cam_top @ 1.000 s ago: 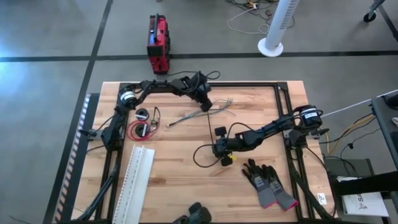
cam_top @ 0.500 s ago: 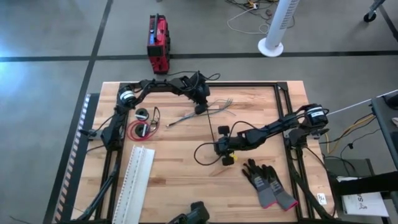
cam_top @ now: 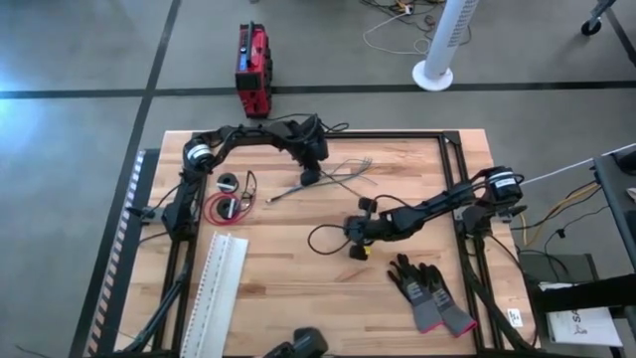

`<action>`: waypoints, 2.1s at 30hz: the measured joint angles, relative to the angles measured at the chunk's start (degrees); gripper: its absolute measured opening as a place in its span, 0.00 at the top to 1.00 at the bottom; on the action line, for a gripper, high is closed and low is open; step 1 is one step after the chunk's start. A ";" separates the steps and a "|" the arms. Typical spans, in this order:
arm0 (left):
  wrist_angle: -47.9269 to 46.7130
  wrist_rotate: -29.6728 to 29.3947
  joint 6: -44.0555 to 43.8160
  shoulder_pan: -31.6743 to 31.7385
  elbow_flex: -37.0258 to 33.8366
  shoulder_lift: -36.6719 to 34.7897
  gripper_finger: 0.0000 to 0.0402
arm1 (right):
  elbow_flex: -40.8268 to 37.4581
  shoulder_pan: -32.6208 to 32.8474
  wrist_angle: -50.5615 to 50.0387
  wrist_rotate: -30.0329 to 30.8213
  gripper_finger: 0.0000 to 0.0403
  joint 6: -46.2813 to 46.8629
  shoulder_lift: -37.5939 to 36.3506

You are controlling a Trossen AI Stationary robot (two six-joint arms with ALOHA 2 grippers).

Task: Ziptie cables
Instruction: Wrap the cables using a zip tie

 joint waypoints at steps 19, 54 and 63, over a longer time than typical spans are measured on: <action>-7.27 -1.55 1.05 1.22 -2.54 -1.94 0.76 | -1.53 -15.17 -6.78 8.04 1.00 -0.22 -4.18; -5.87 -2.49 0.48 1.22 -3.71 -2.83 0.76 | -4.68 -31.15 -0.81 -11.78 1.00 3.95 -3.81; -7.21 -2.51 -0.39 1.22 -4.29 -3.09 0.76 | -4.66 -30.28 -1.21 -14.77 1.00 5.67 -3.87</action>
